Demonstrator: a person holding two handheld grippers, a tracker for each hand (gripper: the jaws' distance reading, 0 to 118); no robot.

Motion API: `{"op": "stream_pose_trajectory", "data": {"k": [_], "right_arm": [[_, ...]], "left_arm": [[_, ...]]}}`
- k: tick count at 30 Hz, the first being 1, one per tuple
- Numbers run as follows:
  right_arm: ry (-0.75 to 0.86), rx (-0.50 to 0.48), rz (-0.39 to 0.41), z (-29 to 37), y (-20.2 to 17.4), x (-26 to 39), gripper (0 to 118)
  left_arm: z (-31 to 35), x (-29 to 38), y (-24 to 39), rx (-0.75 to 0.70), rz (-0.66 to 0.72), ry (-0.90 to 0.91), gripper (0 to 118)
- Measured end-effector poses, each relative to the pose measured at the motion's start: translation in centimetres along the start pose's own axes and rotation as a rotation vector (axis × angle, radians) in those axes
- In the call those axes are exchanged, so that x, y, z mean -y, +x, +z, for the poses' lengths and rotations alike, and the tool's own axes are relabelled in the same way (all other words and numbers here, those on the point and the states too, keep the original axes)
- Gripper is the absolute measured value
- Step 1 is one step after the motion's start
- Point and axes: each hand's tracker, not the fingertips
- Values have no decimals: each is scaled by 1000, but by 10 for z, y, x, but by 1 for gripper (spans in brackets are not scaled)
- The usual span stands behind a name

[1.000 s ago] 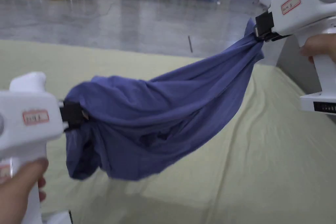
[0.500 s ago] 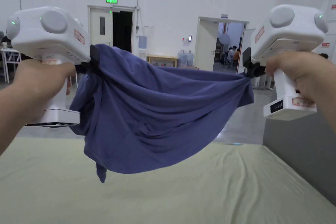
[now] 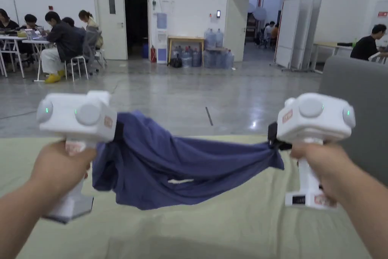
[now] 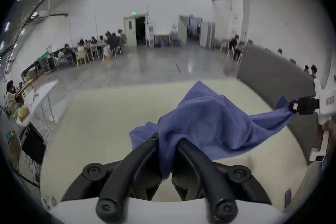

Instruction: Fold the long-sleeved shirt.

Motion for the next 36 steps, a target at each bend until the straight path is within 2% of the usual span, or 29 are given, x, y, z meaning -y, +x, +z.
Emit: {"op": "stream_pose_trajectory", "data": {"k": [6, 8, 11, 14, 16, 19, 23, 26, 28, 29, 30, 31, 32, 33, 34, 35, 36], "right_arm": [[-208, -9, -57, -69, 34, 160, 4], [-251, -15, -92, -68, 46, 212, 4], [-320, -20, -180, -54, 63, 284, 4], [-317, -23, -179, -20, 72, 332, 4], [-308, -13, -150, 5, 77, 354, 4], [-320, -41, -169, 36, 87, 378, 4], [-339, -12, -130, 67, 93, 407, 4], [-381, 7, -108, 65, 96, 427, 4], [-405, 17, -129, 53, 99, 433, 4], [-402, 10, -142, 47, 100, 433, 4], [-399, 7, -139, 44, 101, 430, 7], [-404, 14, -130, 43, 99, 425, 27], [-420, 45, -117, 45, 97, 416, 77], [-396, 55, -102, 52, 95, 408, 113], [-344, 96, -78, 63, 94, 402, 118], [-228, 54, -84, 87, 90, 391, 115], [-168, 50, -75, 102, 89, 381, 116]], "left_arm": [[-35, 174, 7, 63, 120, -285, 4], [-42, 219, -1, 74, 103, -337, 4], [-12, 281, -5, 109, 141, -366, 4], [30, 319, -10, 118, 134, -339, 4], [65, 340, -16, 129, 139, -321, 4], [107, 367, -21, 146, 146, -330, 4], [155, 409, -16, 173, 184, -383, 4], [168, 439, -6, 175, 176, -434, 4], [165, 452, -1, 172, 185, -439, 4], [163, 451, -3, 171, 221, -446, 5], [161, 447, -5, 181, 271, -448, 13], [160, 441, -8, 188, 322, -457, 42], [162, 436, -11, 180, 359, -458, 109], [167, 429, -16, 167, 390, -451, 118], [180, 423, -20, 249, 382, -401, 118], [184, 403, -25, 239, 419, -308, 118], [191, 395, -27, 218, 420, -292, 118]]}}
